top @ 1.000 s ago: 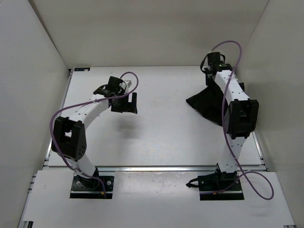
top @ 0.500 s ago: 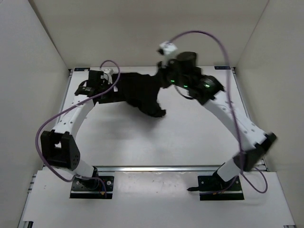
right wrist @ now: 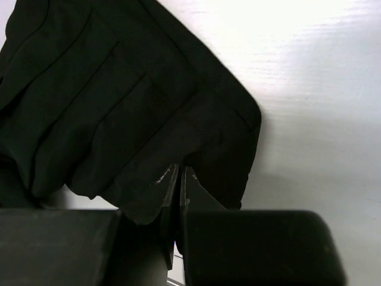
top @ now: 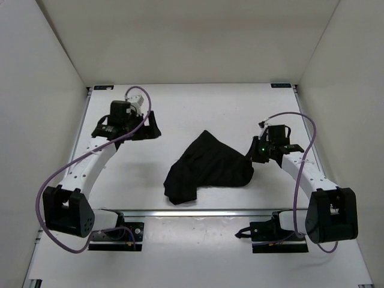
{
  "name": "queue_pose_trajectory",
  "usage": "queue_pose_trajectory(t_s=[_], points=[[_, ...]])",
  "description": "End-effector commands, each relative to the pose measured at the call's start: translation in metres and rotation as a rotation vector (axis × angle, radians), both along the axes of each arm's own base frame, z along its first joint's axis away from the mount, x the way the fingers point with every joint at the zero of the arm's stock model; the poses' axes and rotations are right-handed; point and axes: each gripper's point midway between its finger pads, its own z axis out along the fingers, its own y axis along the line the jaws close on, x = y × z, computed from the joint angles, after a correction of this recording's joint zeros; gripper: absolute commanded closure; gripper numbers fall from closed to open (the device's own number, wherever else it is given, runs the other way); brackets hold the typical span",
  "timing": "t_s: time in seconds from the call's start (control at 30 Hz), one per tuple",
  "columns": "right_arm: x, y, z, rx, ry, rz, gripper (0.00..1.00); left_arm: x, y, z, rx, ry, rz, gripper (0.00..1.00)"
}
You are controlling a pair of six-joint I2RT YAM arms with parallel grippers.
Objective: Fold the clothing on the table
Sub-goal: Move the skirt to the center of the board, then flatten the skirt out
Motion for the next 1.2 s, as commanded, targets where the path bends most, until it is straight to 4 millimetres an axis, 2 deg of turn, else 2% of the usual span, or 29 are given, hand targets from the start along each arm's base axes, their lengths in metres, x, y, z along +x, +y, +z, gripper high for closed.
queue_pose_trajectory(t_s=[0.0,0.07,0.1,0.17,0.2,0.23,0.27,0.3,0.33,0.37,0.43,0.5,0.53,0.57,0.6,0.63,0.67,0.7,0.73,0.77,0.8,0.87,0.93,1.17], points=[[0.018,0.011,0.029,0.069,-0.147,0.032,1.0,-0.019,-0.05,-0.017,-0.096,0.033,-0.174,0.01],[0.014,0.012,0.021,0.063,-0.126,0.041,1.0,-0.027,-0.071,-0.038,-0.117,0.084,-0.24,0.01],[0.015,0.013,0.022,0.066,-0.129,0.047,1.0,-0.03,-0.085,-0.042,-0.141,0.086,-0.289,0.01],[0.01,0.018,0.017,0.077,-0.11,0.069,0.99,-0.031,-0.103,-0.061,-0.166,0.132,-0.341,0.01],[0.01,0.02,0.017,0.079,-0.11,0.077,1.0,-0.027,-0.114,-0.064,-0.183,0.141,-0.371,0.02],[0.007,0.02,0.014,0.074,-0.09,0.075,1.0,-0.021,-0.121,-0.06,-0.186,0.121,-0.39,0.01],[0.007,0.021,0.014,0.068,-0.094,0.083,1.0,-0.014,-0.127,-0.067,-0.18,0.129,-0.396,0.01],[0.004,0.02,0.012,0.071,-0.084,0.08,0.99,-0.004,-0.133,-0.066,-0.174,0.108,-0.403,0.01],[0.002,0.02,0.01,0.075,-0.077,0.075,1.0,0.011,-0.138,-0.06,-0.175,0.052,-0.4,0.01],[0.001,0.02,0.01,0.079,-0.079,0.081,1.0,0.018,-0.137,-0.068,-0.159,0.033,-0.386,0.01],[0.001,0.018,0.012,0.087,-0.093,0.075,1.0,0.047,-0.143,-0.059,-0.162,-0.119,-0.345,0.01],[0.004,0.014,0.017,0.08,-0.1,0.072,1.0,0.068,-0.145,-0.067,-0.18,-0.144,-0.306,0.02],[0.003,0.01,0.015,0.078,-0.084,0.06,1.0,0.08,-0.151,-0.058,-0.21,-0.175,-0.294,0.02],[0.006,0.007,0.016,0.071,-0.086,0.056,1.0,0.092,-0.158,-0.058,-0.22,-0.182,-0.297,0.01],[0.006,0.004,0.016,0.054,-0.079,0.053,1.0,0.095,-0.164,-0.075,-0.218,-0.152,-0.31,0.01],[0.003,0.003,0.01,0.056,-0.048,0.056,1.0,0.109,-0.171,-0.063,-0.226,-0.188,-0.316,0.02],[0.001,0.001,0.009,0.059,-0.036,0.058,1.0,0.117,-0.187,-0.065,-0.237,-0.185,-0.351,0.01],[0.001,0.002,0.011,0.072,-0.031,0.065,0.99,0.121,-0.193,-0.079,-0.231,-0.162,-0.354,0.02],[0.001,0.001,0.008,0.068,-0.022,0.066,1.0,0.129,-0.206,-0.07,-0.251,-0.177,-0.366,0.01],[0.0,0.003,0.008,0.069,-0.017,0.082,1.0,0.135,-0.215,-0.077,-0.259,-0.166,-0.372,0.01],[0.002,0.001,0.007,0.059,-0.015,0.085,1.0,0.132,-0.225,-0.092,-0.259,-0.136,-0.384,0.02],[0.002,0.001,0.003,0.065,0.007,0.084,1.0,0.141,-0.243,-0.088,-0.256,-0.145,-0.393,0.01],[0.008,0.001,0.006,0.054,0.0,0.102,1.0,0.142,-0.25,-0.097,-0.248,-0.134,-0.404,0.01],[0.013,0.001,-0.004,0.037,0.05,0.123,1.0,0.137,-0.238,-0.122,-0.234,-0.058,-0.364,0.01]])
